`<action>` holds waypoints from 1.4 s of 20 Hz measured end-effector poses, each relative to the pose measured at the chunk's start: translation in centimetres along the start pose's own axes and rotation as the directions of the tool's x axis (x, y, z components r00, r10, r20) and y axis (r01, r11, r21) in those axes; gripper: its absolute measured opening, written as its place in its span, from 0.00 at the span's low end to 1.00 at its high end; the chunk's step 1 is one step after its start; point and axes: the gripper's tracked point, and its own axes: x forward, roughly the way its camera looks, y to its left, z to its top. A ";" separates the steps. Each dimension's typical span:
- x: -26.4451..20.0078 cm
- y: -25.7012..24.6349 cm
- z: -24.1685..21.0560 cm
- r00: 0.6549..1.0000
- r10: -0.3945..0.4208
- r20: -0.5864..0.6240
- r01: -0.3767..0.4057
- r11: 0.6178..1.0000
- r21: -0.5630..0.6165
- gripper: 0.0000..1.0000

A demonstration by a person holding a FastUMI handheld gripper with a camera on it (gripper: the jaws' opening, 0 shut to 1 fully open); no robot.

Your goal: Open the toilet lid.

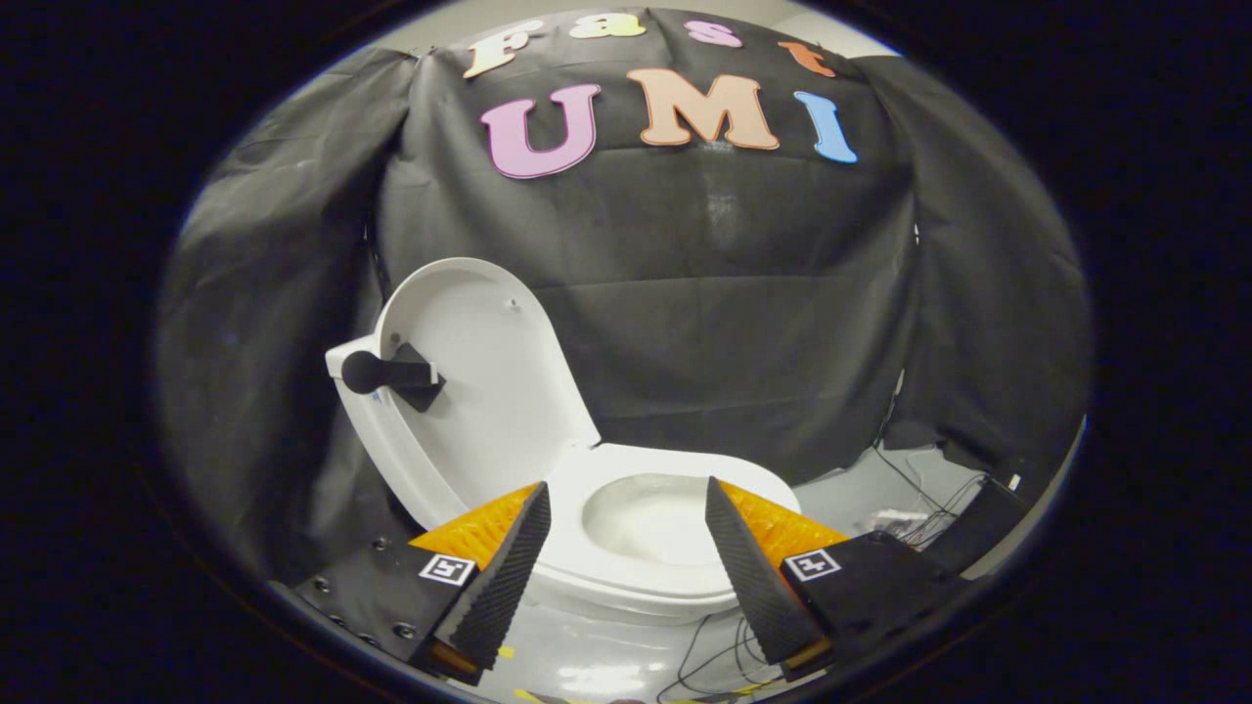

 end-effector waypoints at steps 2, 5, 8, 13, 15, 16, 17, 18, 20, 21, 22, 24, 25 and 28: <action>-0.1 -0.9 0.0 1.000 0.010 -0.003 -0.010 1.000 -0.028 0.99; 0.0 -2.0 -0.9 1.000 0.016 -0.015 -0.017 0.998 -0.060 0.99; 0.6 -2.5 -2.9 0.999 0.014 -0.047 -0.017 0.998 -0.065 0.99; 1.1 -5.5 -3.8 0.997 -0.060 -0.058 0.057 0.997 -0.049 0.99; 1.3 -5.7 -3.2 0.998 -0.056 -0.041 0.056 0.998 0.004 0.99; 1.0 -5.6 -3.2 0.998 -0.058 -0.025 0.058 0.998 0.013 0.99; 0.8 -5.4 -2.8 0.999 -0.054 -0.006 0.054 0.998 0.018 0.99; 0.7 -5.4 -2.4 0.999 -0.050 0.015 0.050 0.998 0.027 0.98; 0.6 -5.7 -1.3 0.997 -0.051 0.063 0.047 0.997 0.060 0.97; 0.3 -5.7 -0.5 0.994 -0.051 0.092 0.044 0.996 0.075 0.97; 0.0 -5.8 0.3 0.991 -0.055 0.122 0.046 0.996 0.076 0.97; -0.5 -6.2 1.7 0.982 -0.074 0.173 0.061 0.995 0.078 0.97; -0.6 -6.4 1.8 0.981 -0.081 0.176 0.067 0.994 0.087 0.97; 0.1 -7.6 1.5 0.982 -0.113 0.152 0.099 0.991 0.095 0.97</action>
